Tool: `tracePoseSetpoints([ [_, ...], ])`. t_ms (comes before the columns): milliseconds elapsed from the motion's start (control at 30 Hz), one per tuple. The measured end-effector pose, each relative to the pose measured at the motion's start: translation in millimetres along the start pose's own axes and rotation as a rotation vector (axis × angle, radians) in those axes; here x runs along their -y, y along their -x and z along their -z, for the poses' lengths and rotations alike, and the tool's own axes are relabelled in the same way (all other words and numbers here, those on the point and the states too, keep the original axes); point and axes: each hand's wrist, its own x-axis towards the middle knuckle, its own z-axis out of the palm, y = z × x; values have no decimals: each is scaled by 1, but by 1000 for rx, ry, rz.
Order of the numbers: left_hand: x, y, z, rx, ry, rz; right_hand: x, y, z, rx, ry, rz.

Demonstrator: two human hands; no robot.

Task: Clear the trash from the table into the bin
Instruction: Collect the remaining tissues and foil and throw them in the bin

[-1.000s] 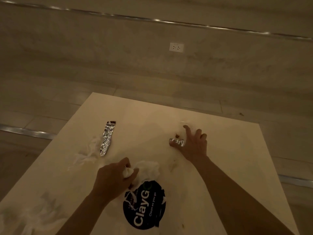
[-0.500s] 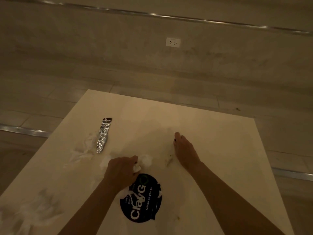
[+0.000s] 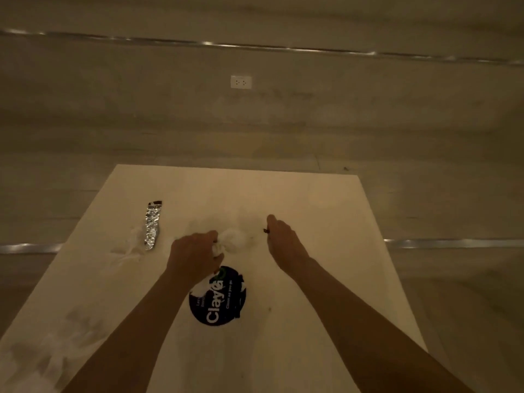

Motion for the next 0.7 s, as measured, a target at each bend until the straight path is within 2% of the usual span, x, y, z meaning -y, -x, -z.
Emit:
tracePoseSetpoints([
  [267,-56,14,10,29,51,-92,-22,84,27,-102,-4,-121],
  [500,-146,13,13,35,139,-217,-89,152,79,-195,46,-270],
  [700,-244,25,0,76,201,-238,-159,193,110,-239,6,-304],
])
